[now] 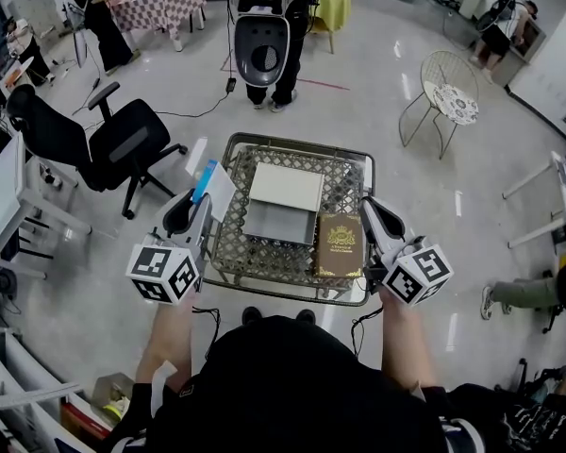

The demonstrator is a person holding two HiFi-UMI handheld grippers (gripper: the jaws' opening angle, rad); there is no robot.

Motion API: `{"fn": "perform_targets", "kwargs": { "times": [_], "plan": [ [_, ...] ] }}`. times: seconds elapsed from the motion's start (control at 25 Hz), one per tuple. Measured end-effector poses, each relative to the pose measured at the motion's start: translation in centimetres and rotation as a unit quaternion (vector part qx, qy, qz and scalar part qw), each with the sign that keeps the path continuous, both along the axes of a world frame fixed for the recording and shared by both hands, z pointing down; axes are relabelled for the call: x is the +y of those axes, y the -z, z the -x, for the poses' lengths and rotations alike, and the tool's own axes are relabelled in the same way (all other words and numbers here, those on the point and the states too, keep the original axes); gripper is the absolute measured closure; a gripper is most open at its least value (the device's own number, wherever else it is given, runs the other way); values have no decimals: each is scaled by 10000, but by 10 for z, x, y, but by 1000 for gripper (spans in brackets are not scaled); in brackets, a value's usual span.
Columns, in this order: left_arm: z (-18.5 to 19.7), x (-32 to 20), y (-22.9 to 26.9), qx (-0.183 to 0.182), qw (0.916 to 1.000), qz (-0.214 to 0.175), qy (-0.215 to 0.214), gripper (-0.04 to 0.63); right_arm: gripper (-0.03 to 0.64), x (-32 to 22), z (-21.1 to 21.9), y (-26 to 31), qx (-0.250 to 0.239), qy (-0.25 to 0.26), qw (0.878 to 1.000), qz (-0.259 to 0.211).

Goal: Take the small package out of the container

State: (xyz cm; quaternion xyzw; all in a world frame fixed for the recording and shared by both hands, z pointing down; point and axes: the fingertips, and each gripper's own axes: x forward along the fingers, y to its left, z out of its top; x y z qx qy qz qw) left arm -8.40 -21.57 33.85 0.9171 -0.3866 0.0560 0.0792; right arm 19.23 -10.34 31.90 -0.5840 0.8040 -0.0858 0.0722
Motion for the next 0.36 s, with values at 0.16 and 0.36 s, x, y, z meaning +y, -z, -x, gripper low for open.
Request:
{"fn": "perform_targets", "kwargs": {
  "times": [0.16,0.36],
  "plan": [
    [0,-1,-2,73,9999,59,-39,497,609,-2,1,-1,-18,-1,10000,10],
    [5,-4,0,42,10000,25,-10,497,609,-3,5,3,-16,-12,10000,-10]
  ]
}}
